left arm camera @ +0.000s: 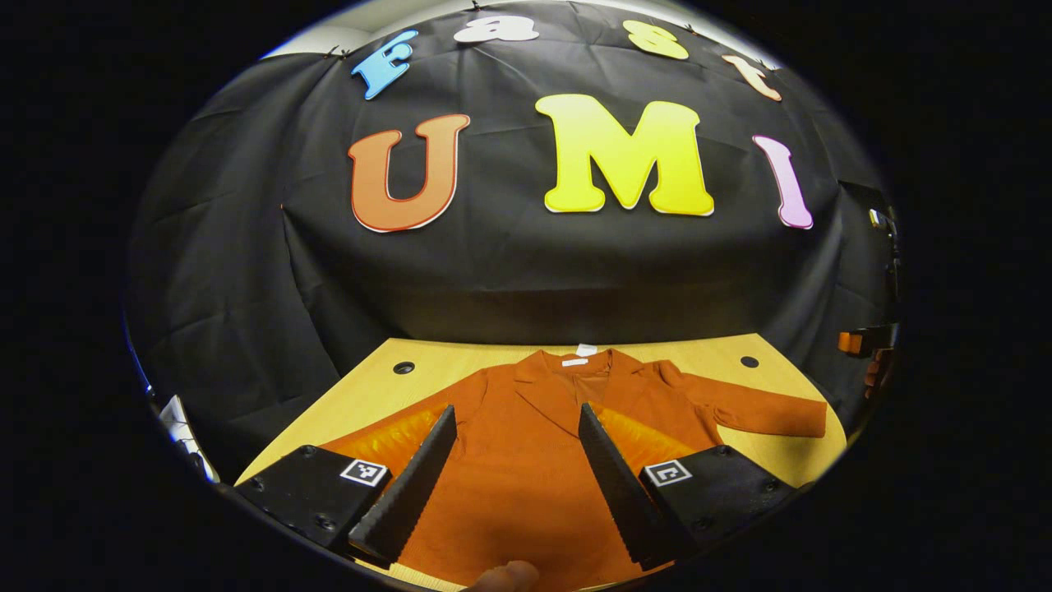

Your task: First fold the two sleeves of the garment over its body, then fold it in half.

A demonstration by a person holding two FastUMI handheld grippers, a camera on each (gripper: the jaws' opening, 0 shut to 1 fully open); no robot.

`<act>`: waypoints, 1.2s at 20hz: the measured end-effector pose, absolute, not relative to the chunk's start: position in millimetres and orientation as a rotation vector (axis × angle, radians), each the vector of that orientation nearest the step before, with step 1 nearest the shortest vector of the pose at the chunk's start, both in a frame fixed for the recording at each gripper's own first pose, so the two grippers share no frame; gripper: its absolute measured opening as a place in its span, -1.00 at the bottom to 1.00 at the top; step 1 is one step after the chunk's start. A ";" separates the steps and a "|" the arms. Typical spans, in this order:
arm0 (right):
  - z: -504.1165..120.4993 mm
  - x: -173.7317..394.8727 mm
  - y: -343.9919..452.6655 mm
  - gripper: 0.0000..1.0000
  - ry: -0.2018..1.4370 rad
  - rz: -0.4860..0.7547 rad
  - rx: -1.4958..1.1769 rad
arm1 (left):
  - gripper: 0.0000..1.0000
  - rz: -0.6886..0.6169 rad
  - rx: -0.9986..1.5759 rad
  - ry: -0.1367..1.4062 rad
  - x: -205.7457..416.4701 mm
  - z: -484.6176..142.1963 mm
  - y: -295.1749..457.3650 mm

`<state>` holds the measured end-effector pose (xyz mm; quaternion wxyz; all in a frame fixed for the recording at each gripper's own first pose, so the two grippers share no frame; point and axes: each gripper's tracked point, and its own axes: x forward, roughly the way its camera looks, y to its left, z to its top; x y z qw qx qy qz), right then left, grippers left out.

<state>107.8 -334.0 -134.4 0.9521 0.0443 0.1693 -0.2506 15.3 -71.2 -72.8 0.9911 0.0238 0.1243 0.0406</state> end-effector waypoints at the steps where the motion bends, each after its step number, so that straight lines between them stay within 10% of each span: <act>1: -149.2 108.8 -342.0 0.89 0.378 -0.527 0.100 | 0.94 0.081 0.051 0.262 15.2 -76.7 -73.3; 13: -328.6 102.6 -370.5 0.89 0.930 -0.518 0.358 | 1.00 0.093 0.074 0.404 2.3 -119.1 -84.7; 24: -322.2 116.9 -388.1 0.62 1.212 -0.414 0.524 | 1.00 0.152 0.033 0.481 -15.0 -147.9 -79.5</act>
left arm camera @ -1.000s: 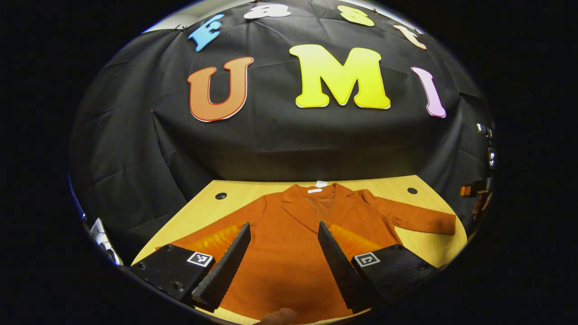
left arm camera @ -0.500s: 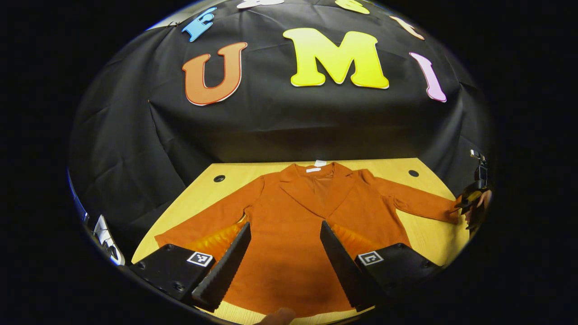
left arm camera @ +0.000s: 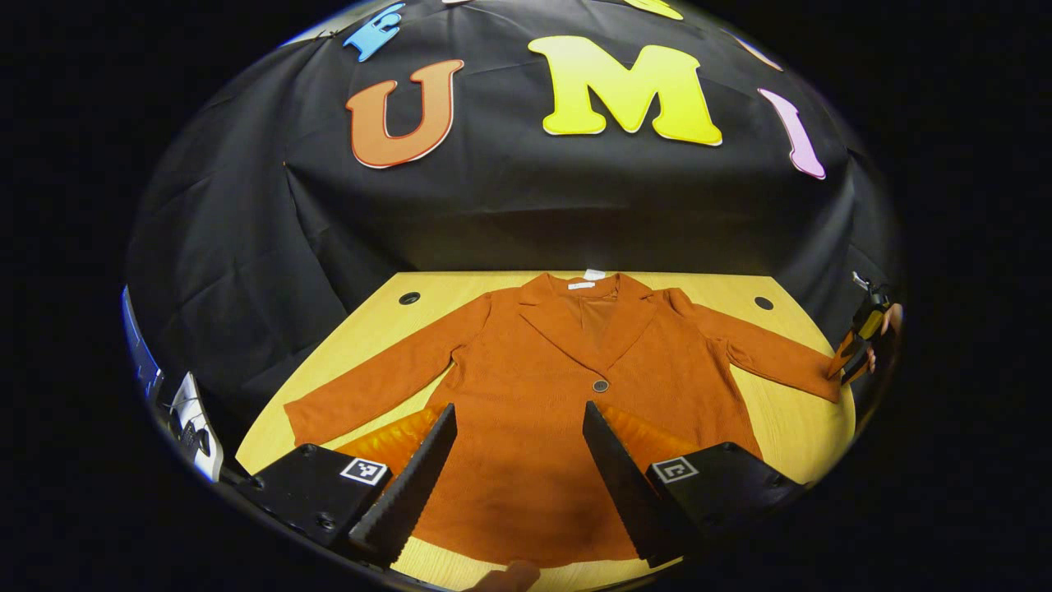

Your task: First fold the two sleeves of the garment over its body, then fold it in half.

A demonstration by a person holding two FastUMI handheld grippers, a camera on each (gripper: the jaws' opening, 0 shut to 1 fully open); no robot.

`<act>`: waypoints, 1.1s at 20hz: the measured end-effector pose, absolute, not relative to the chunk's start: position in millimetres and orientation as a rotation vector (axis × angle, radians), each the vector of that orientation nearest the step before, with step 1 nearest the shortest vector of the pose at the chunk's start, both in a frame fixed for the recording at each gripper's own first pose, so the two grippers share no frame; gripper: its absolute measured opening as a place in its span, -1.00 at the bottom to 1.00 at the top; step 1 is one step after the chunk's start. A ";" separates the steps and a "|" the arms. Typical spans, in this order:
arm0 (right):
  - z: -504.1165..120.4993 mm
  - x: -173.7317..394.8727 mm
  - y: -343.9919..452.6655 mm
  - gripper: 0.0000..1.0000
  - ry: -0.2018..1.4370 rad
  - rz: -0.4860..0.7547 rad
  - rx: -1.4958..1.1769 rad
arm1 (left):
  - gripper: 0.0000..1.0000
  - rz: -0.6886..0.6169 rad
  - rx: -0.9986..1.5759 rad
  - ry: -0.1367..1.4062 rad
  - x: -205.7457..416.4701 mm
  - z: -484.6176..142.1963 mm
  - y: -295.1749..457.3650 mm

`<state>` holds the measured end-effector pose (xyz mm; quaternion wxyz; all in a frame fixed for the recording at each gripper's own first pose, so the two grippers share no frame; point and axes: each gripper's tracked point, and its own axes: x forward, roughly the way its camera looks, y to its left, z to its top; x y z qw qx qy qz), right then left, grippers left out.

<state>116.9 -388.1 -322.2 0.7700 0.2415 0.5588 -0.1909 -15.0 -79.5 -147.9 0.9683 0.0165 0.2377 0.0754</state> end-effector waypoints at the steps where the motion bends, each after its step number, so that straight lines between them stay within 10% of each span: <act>1: -325.4 115.6 -392.8 0.58 1.215 -0.420 0.557 | 1.00 0.159 0.030 0.494 -17.9 -154.0 -78.8; 9: -328.1 122.0 -381.4 -0.70 1.223 -0.329 0.758 | 1.00 0.213 -0.032 0.556 -34.8 -184.0 -69.4; 22: -206.4 151.7 -308.3 -0.92 1.017 -0.241 0.572 | 0.95 0.114 0.035 0.549 -60.6 -209.5 25.9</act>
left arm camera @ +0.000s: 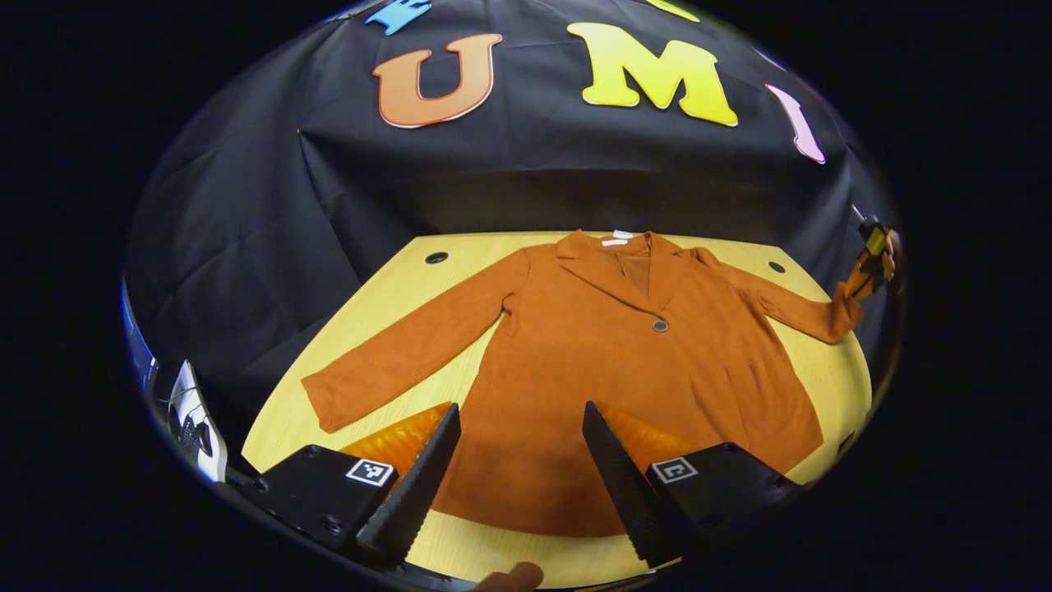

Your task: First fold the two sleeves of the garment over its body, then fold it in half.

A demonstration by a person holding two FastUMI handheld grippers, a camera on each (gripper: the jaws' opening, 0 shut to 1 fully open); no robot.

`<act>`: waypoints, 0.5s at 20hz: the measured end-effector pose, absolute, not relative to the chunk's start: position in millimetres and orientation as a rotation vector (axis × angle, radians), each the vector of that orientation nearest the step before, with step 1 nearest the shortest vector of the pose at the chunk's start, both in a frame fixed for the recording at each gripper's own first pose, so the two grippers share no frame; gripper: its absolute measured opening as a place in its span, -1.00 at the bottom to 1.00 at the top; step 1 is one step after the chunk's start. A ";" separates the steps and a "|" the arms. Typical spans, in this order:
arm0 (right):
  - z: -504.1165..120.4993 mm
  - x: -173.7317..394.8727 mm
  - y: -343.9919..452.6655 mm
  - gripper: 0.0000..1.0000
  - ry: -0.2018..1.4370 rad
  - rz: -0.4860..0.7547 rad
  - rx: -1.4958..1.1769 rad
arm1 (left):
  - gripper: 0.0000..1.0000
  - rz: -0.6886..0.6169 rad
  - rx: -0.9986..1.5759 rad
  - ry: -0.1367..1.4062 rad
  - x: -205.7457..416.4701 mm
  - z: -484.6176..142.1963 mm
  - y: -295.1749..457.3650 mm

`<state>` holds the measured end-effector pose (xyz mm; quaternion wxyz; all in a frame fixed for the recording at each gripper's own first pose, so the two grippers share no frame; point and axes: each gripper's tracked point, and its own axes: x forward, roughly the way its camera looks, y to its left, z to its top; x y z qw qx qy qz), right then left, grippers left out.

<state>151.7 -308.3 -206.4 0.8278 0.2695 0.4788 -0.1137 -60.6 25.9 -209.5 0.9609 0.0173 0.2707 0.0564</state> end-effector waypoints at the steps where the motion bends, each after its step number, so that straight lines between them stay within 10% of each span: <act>1: -196.2 155.4 -290.9 -0.92 1.000 -0.227 0.548 | 0.95 0.120 0.024 0.553 -62.2 -214.2 36.7; 10: -77.1 202.7 -96.6 -0.92 0.814 0.056 0.551 | 0.95 0.062 -0.076 0.546 -68.3 -227.1 99.3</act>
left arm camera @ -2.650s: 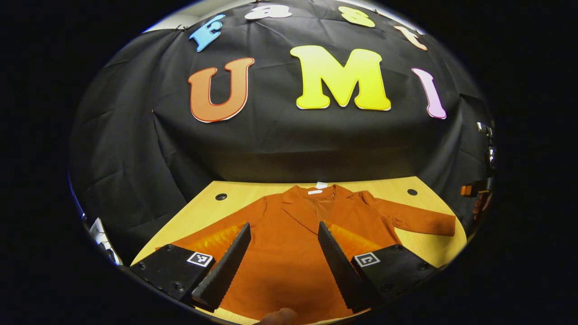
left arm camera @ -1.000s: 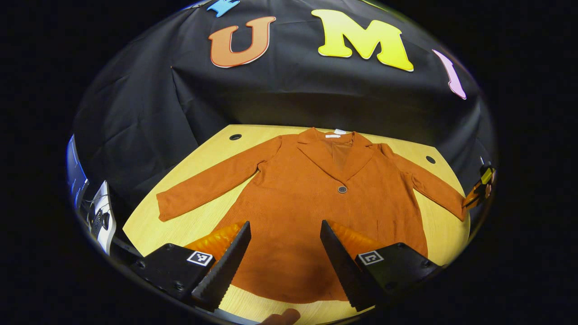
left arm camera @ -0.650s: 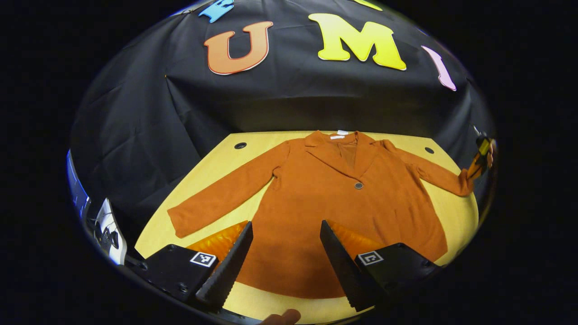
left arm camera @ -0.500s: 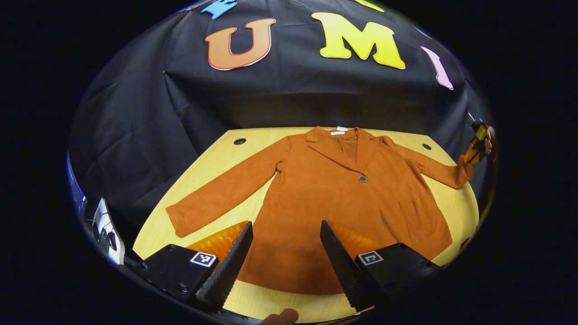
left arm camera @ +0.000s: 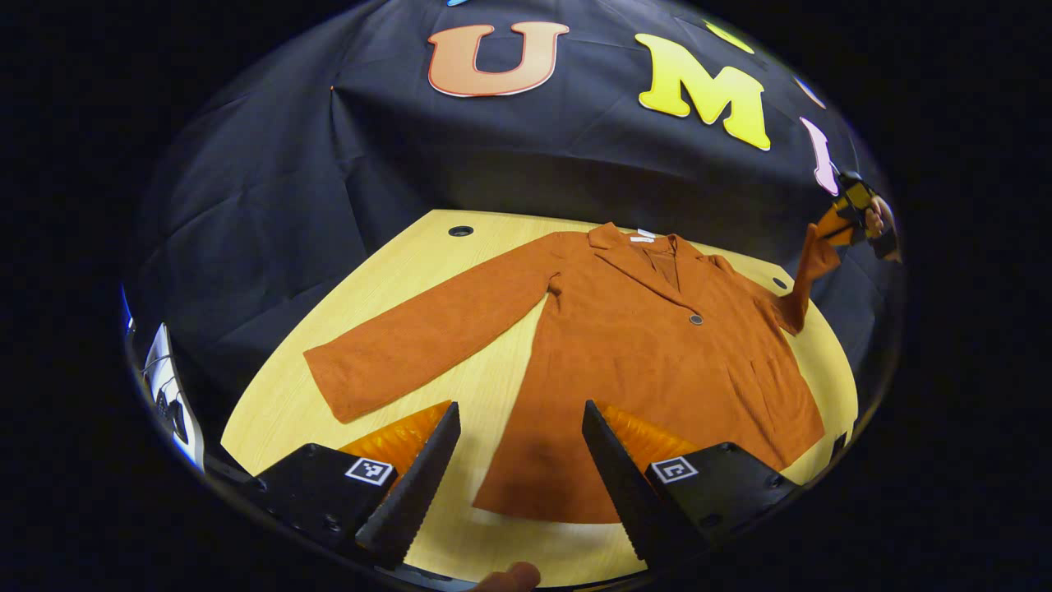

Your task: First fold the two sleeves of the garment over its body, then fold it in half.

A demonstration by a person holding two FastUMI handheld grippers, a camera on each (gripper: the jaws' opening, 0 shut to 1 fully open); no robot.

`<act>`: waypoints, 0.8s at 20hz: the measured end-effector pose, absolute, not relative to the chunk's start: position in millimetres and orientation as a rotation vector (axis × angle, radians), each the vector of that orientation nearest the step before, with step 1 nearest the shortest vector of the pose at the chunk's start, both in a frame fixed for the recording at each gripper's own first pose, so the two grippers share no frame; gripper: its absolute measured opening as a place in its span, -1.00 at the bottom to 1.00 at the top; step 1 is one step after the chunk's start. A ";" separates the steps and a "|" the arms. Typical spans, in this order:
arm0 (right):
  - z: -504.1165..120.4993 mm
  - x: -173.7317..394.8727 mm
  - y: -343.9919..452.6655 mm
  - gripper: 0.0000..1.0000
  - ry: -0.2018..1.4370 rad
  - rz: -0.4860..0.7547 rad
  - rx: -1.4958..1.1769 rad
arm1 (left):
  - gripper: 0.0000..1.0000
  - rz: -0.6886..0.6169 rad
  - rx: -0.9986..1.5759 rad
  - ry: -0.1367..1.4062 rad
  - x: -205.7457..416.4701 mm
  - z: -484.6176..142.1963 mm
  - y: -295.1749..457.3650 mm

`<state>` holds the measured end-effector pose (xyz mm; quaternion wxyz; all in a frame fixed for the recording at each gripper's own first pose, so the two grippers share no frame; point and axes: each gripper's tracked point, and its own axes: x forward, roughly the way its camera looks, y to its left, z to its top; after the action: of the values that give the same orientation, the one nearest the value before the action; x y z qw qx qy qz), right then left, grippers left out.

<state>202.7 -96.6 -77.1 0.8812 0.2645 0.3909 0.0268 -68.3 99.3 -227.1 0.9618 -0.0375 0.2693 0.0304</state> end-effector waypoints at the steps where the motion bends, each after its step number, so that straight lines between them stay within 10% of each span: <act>1: -69.5 207.0 -64.4 -0.92 0.809 0.093 0.572 | 0.95 0.061 -0.067 0.535 -69.8 -227.2 108.0; 16: -155.1 234.9 283.3 -0.92 0.950 0.361 0.310 | 0.94 0.081 -0.121 0.527 -92.0 -242.1 168.6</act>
<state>234.9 283.3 -155.1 0.8621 0.1478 0.4531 0.1723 -92.0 168.6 -242.1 0.9628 -0.0597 0.2603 0.0401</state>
